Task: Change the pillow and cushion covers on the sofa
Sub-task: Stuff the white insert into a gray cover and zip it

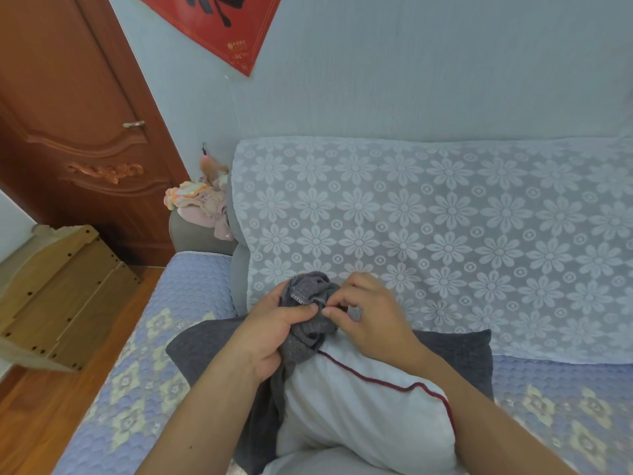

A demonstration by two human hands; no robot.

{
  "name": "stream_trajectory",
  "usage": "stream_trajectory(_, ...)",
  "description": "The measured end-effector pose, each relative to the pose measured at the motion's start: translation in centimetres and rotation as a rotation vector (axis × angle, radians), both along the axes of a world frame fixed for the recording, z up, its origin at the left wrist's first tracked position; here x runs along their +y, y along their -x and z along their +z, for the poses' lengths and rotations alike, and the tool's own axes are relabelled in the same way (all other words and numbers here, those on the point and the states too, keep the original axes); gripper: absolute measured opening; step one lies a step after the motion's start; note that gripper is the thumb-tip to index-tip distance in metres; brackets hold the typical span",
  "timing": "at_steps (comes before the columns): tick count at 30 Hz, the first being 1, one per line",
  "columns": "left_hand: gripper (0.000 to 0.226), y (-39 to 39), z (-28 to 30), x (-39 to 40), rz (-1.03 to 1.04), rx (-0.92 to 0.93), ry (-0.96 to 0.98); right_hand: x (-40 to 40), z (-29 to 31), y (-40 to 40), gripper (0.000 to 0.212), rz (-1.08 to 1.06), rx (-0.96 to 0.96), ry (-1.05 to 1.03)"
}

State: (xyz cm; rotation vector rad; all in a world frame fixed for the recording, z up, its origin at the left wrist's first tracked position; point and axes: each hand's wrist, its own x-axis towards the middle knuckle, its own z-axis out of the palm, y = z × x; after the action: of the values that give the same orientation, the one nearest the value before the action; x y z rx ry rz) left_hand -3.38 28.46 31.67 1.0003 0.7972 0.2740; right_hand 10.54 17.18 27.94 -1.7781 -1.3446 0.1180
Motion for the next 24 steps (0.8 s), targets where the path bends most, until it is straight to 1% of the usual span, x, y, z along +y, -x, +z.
stream_trajectory(2,0.043,-0.2,-0.1,0.1,0.027,0.010,0.018,0.1,0.1,-0.4,0.005,-0.015,0.017,0.046)
stream_trajectory(5,0.040,0.0,0.1,0.5,0.018,-0.009,0.100,0.0,-0.1,-0.9,0.007,0.010,0.097,0.165)
stream_trajectory(7,0.040,0.0,0.4,0.6,0.002,-0.020,0.136,0.0,-0.3,-0.6,0.008,0.046,0.088,0.134)
stream_trajectory(9,0.039,-0.2,0.3,0.5,-0.003,0.005,0.078,-0.1,-0.1,-0.2,0.011,0.040,0.114,0.050)
stream_trajectory(11,0.035,-0.5,0.3,0.1,0.009,0.024,0.007,-0.1,0.3,0.0,0.017,0.033,0.144,0.031)
stream_trajectory(13,0.029,-0.7,0.4,-0.3,-0.001,0.023,-0.033,0.0,0.5,0.0,0.013,0.040,0.057,0.032)
stream_trajectory(14,0.025,-0.6,0.5,-0.5,-0.022,0.039,-0.088,0.0,0.4,-0.1,0.010,0.036,0.035,0.014)
stream_trajectory(15,0.021,-0.4,0.7,-0.5,-0.061,0.088,-0.218,0.0,0.3,-0.2,0.009,0.014,0.058,-0.014)
stream_trajectory(16,0.016,-0.2,0.9,-0.2,-0.112,0.176,-0.418,-0.3,0.3,-0.4,0.009,-0.019,0.138,-0.043)
stream_trajectory(17,0.013,0.0,1.0,0.3,-0.159,0.297,-0.640,-0.6,0.4,-0.6,0.011,-0.044,0.260,-0.058)
stream_trajectory(18,0.014,0.3,1.2,0.7,-0.190,0.424,-0.843,-0.9,0.5,-0.8,0.013,-0.054,0.394,-0.051)
stream_trajectory(19,0.019,0.5,1.4,1.1,-0.208,0.525,-0.989,-1.2,0.6,-0.8,0.015,-0.042,0.509,-0.034)
stream_trajectory(20,0.022,0.5,1.6,1.3,-0.229,0.599,-1.085,-1.4,0.7,-0.8,0.017,-0.011,0.596,-0.013)
stream_trajectory(22,0.016,0.2,2.2,1.4,-0.306,0.686,-1.215,-1.3,0.7,-0.5,0.019,0.077,0.704,0.016)
stream_trajectory(23,0.012,0.0,2.7,1.3,-0.353,0.679,-1.224,-1.2,0.6,-0.4,0.019,0.104,0.714,0.022)
stream_trajectory(24,0.016,-0.1,3.1,1.0,-0.387,0.631,-1.185,-1.2,0.4,-0.3,0.020,0.109,0.701,0.020)
